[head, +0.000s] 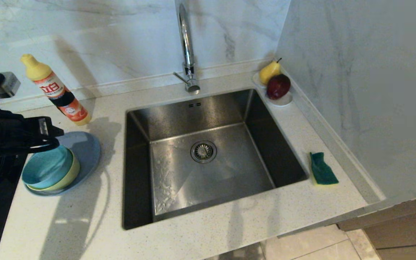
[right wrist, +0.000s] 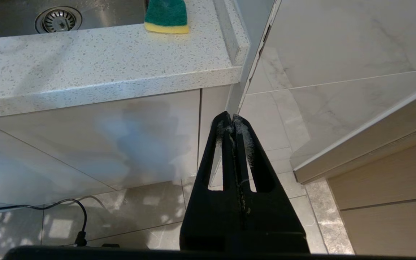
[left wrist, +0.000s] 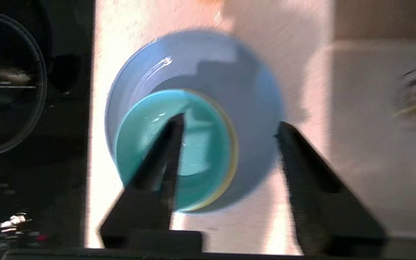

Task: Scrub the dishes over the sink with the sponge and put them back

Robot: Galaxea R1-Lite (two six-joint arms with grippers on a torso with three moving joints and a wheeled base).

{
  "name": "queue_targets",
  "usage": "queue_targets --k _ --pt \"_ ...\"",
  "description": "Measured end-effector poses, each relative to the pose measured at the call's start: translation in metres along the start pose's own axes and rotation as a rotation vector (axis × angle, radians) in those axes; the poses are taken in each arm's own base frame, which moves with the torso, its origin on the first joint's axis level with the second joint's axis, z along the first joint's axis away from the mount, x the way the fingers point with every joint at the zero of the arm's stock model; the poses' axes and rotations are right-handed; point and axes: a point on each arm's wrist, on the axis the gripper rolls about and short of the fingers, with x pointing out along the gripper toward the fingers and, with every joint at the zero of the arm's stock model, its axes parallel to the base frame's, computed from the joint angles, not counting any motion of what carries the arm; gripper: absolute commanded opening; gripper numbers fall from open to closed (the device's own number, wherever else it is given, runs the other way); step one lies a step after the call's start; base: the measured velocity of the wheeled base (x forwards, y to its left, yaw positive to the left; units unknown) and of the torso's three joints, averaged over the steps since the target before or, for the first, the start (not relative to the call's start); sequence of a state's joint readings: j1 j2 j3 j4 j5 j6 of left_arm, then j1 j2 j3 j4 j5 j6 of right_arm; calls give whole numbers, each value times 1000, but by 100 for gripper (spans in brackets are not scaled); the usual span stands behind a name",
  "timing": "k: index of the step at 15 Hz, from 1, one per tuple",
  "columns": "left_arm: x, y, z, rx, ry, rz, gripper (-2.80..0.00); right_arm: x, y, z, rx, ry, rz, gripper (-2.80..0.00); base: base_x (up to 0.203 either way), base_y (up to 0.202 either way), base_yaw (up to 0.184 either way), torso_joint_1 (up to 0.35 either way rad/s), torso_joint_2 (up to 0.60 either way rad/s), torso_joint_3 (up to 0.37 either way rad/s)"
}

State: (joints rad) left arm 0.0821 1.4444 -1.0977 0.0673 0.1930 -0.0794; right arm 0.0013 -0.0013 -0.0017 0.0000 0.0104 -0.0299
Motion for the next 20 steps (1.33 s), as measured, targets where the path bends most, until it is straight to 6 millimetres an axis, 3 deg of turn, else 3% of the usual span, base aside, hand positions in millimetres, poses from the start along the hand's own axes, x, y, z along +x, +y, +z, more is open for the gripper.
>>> queue_targets --k 4,10,12,15,20 --pt "-39 3 3 -82 -65 -194 -280 0 0 0 0 0 0 -280 0 0 0 0 0 0" --pt "-99 13 -17 -70 -162 -346 -280 0 0 0 0 0 -1 -280 0 0 0 0 0 0" --pt "-125 19 -35 -55 -202 -373 -280 0 0 0 0 0 0 -280 0 0 0 0 0 0" --pt "-159 28 -79 -32 -237 -428 -280 0 0 0 0 0 0 -280 0 0 0 0 0 0" --pt "-185 39 -151 -7 -289 -435 -280 0 0 0 0 0 0 -280 0 0 0 0 0 0"
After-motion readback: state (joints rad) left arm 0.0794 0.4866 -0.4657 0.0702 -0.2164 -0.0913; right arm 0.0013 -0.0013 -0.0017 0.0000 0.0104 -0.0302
